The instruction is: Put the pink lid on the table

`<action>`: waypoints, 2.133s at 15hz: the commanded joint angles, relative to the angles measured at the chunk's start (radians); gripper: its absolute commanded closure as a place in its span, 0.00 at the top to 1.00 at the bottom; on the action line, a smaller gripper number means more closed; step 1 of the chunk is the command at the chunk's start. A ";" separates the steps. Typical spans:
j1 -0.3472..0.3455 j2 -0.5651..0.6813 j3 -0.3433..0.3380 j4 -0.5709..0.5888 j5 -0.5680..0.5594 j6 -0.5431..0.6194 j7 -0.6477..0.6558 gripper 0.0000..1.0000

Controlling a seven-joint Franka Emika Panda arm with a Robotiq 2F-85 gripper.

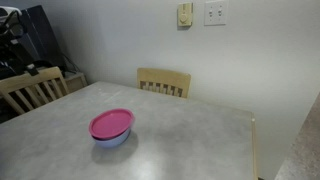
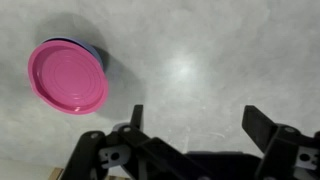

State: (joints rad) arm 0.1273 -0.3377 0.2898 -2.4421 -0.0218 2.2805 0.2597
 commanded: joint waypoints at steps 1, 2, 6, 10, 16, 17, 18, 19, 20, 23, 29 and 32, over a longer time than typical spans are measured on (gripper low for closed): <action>0.015 0.001 -0.014 0.002 -0.006 -0.003 0.005 1.00; 0.015 0.001 -0.014 0.002 -0.006 -0.003 0.005 1.00; 0.015 0.001 -0.014 0.002 -0.006 -0.003 0.005 1.00; 0.001 0.044 -0.023 0.022 -0.026 0.006 -0.006 1.00; -0.035 0.091 -0.153 -0.036 0.037 0.152 -0.067 1.00; -0.041 0.111 -0.184 -0.050 0.051 0.198 -0.098 1.00; -0.047 0.133 -0.210 -0.063 0.070 0.239 -0.122 1.00; -0.065 0.165 -0.226 -0.073 0.054 0.274 -0.124 1.00; -0.083 0.193 -0.235 -0.078 0.027 0.301 -0.109 1.00; -0.116 0.301 -0.258 -0.078 -0.001 0.367 -0.076 1.00; -0.113 0.477 -0.268 -0.006 0.083 0.425 -0.126 1.00; -0.106 0.457 -0.274 -0.023 0.065 0.410 -0.105 1.00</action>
State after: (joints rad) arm 0.0175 0.1205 0.0203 -2.4665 0.0415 2.6929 0.1563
